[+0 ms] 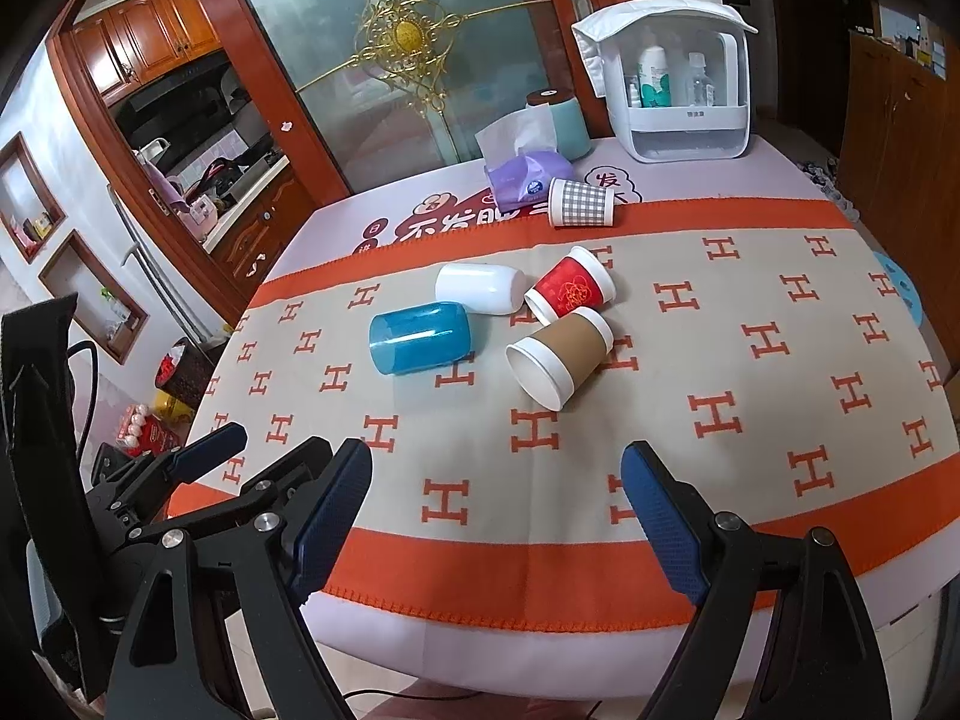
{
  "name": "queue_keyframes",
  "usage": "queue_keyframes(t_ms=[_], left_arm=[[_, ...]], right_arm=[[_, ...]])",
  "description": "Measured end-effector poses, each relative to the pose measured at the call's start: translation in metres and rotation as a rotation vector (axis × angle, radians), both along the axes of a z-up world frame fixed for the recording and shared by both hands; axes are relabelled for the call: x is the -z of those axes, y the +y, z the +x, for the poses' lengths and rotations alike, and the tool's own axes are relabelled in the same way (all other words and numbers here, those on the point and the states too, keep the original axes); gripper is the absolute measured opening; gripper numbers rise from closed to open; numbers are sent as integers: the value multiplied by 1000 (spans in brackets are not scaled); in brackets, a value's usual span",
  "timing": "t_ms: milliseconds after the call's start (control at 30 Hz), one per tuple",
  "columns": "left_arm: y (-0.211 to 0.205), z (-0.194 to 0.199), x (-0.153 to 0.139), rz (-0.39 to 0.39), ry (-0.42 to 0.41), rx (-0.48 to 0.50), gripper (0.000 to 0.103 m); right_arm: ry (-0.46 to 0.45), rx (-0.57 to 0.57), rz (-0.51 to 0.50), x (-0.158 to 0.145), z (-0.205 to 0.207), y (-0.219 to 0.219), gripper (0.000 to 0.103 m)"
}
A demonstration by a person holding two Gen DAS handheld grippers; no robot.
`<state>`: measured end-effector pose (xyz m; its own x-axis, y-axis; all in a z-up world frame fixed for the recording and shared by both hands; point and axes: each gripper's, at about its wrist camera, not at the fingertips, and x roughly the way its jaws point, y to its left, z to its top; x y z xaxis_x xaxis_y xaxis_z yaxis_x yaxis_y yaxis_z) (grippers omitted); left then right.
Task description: Flip cup upside down
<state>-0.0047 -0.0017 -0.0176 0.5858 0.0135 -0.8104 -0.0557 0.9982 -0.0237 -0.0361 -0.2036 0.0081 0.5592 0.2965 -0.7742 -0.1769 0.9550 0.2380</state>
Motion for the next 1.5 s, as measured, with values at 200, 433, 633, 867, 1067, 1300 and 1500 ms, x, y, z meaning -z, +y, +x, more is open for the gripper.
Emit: queue_keyframes(t_ms=[200,433,633,867,1067,1300,1500], left_arm=[[1,0,-1,-3,3,-5,71],[1,0,-1,-1,2,-4,71],[2,-3,-2,-7,2,-11,71],[4,-9,-3,-12,6,-21,71],[4,-10,-3,-11,9,-24,71],[8,-8,-5,-5,4,-17,71],[23,2,-20,23,-10,7,71]], right_arm=[[6,3,0,2,-1,-3,86],[7,4,-3,2,-2,-3,86],[7,0,-5,2,-4,-3,86],[8,0,-6,2,-7,-2,86],[10,-1,-7,3,-8,-3,86],[8,0,-6,2,-11,-4,86],[11,22,5,-6,-1,3,86]])
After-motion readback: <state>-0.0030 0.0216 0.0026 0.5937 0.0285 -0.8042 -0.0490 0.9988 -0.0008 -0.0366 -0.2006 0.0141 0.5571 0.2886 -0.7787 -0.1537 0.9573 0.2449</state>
